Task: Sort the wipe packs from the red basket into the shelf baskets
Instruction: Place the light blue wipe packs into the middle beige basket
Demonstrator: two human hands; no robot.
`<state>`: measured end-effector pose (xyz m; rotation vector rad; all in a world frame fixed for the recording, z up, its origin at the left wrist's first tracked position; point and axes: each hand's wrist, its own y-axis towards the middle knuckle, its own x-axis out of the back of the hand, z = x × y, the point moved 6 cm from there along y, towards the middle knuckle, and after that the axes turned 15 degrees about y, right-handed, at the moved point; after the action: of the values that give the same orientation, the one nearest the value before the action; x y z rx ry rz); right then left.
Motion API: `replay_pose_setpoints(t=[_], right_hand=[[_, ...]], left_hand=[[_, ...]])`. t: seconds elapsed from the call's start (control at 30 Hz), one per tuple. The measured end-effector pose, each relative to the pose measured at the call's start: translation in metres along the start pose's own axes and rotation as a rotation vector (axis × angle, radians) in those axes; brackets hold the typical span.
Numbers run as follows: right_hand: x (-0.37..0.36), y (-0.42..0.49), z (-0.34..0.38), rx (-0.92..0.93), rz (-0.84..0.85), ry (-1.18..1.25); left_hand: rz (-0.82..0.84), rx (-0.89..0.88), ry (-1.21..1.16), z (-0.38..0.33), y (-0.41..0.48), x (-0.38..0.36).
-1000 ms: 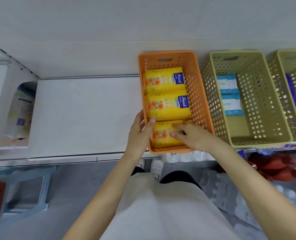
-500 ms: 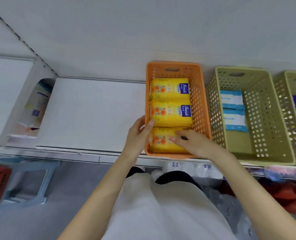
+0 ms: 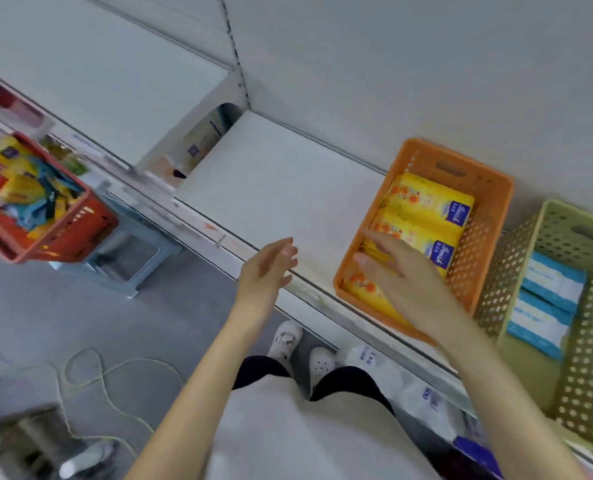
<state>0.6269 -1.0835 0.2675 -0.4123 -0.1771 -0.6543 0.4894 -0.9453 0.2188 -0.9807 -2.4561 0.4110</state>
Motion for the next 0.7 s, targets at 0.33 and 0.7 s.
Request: replay_pose_setpoints(t=[0.33,0.7], right_hand=[[-0.195,0.056,0.083,0.287,0.469,-0.085],[-0.450,0.117,0.120,0.236,0.717,-0.060]], left_hand=[[-0.506,-0.046,0.049,0.054,-0.035,0.195],[-0.840,0.243,-0.231,0.208,-0.043,0.397]])
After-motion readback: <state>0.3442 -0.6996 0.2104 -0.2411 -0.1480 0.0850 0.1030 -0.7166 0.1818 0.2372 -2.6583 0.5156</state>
